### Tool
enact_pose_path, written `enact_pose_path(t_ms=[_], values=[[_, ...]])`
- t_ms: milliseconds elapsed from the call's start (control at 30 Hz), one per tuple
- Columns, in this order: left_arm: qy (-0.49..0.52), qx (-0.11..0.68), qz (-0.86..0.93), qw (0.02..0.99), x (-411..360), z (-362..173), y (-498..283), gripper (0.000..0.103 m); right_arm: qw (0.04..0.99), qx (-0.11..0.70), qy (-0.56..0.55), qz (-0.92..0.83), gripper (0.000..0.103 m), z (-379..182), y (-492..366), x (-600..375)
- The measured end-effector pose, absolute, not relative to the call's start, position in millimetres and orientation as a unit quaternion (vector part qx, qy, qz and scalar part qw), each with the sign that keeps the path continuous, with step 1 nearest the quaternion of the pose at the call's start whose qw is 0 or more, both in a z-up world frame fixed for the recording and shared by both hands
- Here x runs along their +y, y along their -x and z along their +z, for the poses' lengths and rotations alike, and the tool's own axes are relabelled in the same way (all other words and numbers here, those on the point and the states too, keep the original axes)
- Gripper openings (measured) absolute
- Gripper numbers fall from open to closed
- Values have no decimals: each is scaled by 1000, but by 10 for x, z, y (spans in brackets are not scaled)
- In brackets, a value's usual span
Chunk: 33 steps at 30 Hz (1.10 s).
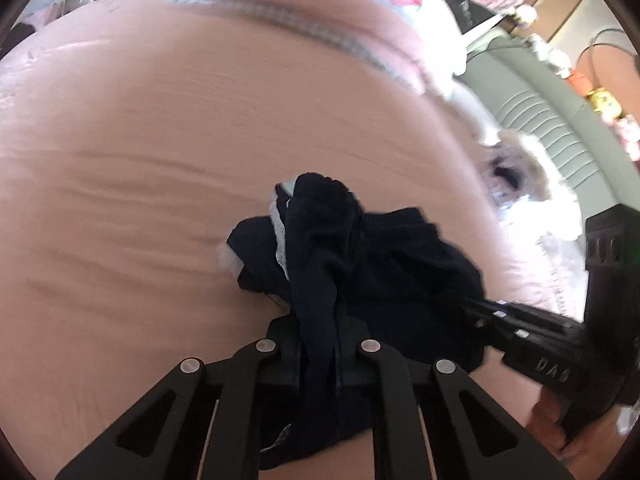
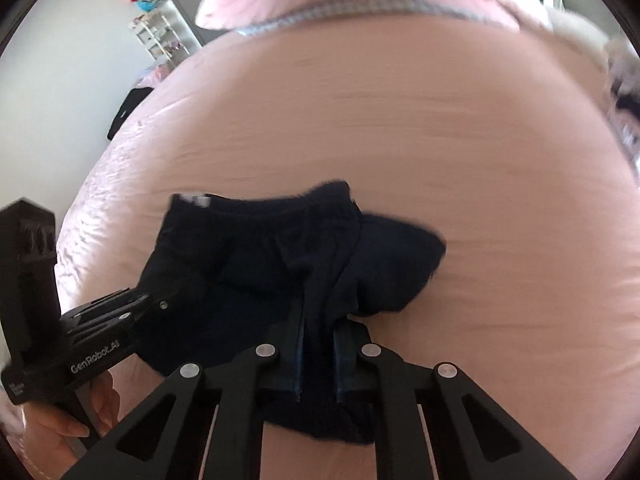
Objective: Fold clothes
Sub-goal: 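Grasp the folded navy shorts with both tools and lift them, then carry the folded shorts with both tools onto the clothes pile by the headboard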
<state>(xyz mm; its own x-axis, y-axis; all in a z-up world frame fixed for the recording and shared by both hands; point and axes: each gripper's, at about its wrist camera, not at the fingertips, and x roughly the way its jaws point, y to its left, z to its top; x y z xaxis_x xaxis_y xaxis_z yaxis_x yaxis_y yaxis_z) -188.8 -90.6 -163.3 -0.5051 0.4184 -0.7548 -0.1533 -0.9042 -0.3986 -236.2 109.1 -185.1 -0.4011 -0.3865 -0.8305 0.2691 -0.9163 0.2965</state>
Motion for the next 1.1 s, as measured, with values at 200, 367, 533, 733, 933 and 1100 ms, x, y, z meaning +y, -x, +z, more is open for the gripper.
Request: enact_pose_path(t_ms=[200, 367, 533, 733, 933, 1100], values=[[468, -111, 851, 210, -311, -1252, 1608, 9, 194, -36, -528, -826, 9, -1463, 1873, 1600], [496, -131, 825, 239, 383, -1363, 1528, 9, 152, -91, -538, -824, 9, -1390, 1331, 2373], [482, -76, 818, 305, 1322, -1001, 1814, 9, 128, -129, -512, -840, 9, -994, 1490, 3063], [424, -52, 828, 364, 2285, -356, 2293, 9, 70, -124, -448, -883, 9, -299, 1712, 4017], [375, -54, 842, 385, 3040, 182, 2997, 9, 28, -98, -409, -907, 9, 385, 2247, 4643], [365, -73, 848, 378, 3376, 215, 3726, 9, 12, -96, -386, -917, 10, 574, 2850, 5066]])
